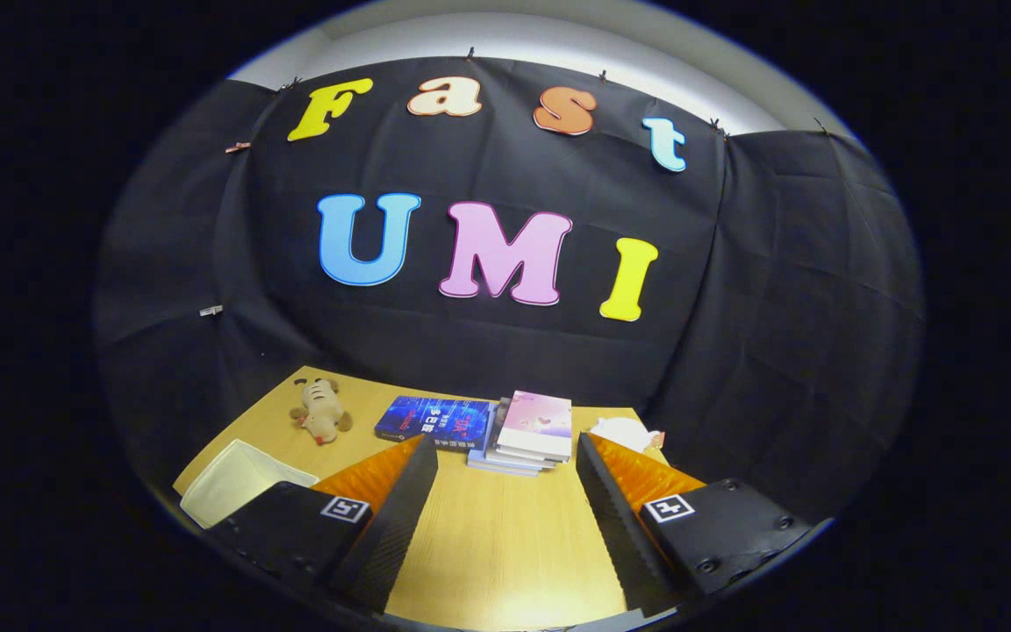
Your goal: Open the storage box then place both shoes into the box .Put the left shoe in first, then the right shoe, with the right side of both shoes facing outward in a uniform manner.
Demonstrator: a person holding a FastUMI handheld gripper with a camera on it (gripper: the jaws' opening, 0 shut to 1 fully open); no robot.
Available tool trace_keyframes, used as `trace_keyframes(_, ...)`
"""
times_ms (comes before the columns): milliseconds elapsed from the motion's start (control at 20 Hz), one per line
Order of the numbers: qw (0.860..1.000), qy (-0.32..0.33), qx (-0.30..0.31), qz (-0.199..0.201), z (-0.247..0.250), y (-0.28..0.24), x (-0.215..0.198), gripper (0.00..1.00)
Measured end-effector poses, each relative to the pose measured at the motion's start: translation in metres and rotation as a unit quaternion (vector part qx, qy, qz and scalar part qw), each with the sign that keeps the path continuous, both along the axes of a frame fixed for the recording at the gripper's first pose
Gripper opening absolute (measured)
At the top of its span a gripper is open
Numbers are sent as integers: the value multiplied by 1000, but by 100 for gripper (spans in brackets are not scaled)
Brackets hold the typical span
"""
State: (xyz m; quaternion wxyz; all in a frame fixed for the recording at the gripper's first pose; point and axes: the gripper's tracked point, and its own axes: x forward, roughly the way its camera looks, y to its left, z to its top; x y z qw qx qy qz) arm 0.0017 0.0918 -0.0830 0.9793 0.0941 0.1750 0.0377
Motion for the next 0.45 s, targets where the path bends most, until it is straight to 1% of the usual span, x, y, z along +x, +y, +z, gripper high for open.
trace_keyframes(100,1000,-5,-4,-8,5,-17,-3,97)
trace_keyframes(250,1000,-4,2,-13,1,-23,-1,97)
trace_keyframes(450,1000,-12,12,-4,7,-32,-4,97)
